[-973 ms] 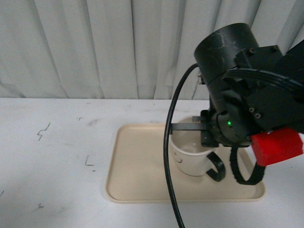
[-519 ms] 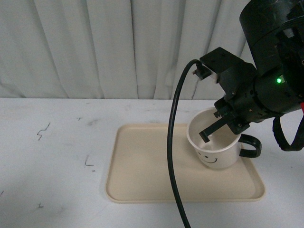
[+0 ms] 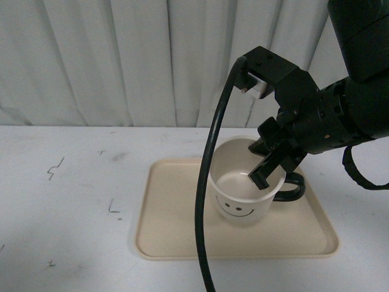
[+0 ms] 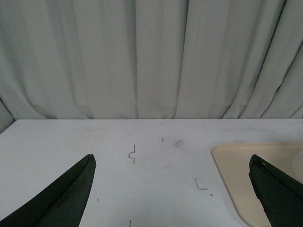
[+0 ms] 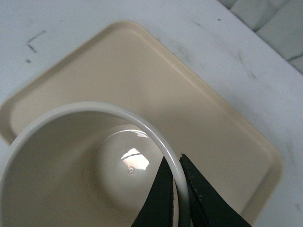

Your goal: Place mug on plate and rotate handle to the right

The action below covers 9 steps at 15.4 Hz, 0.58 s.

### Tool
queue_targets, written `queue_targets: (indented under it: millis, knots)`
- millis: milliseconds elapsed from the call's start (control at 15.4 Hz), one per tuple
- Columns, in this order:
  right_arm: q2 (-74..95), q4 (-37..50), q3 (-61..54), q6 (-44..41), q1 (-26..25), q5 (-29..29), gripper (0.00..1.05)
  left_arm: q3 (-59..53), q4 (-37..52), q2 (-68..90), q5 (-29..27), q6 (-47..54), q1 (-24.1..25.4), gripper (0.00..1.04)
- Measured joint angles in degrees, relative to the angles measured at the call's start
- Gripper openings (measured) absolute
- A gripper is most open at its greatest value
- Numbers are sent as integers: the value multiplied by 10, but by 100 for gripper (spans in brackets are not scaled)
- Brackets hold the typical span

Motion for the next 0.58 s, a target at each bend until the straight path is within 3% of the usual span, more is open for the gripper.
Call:
queue_targets:
  millis: [259, 389, 584]
  knots:
    - [-4, -36, -13, -23, -17, -60, 4, 0, 0, 0, 0, 0, 0, 98]
    - [12, -86, -13, -107, -134, -145, 4, 0, 0, 0, 0, 0, 0, 98]
    - [43, -85, 2, -145, -165, -167, 4, 0, 0, 0, 0, 0, 0, 98]
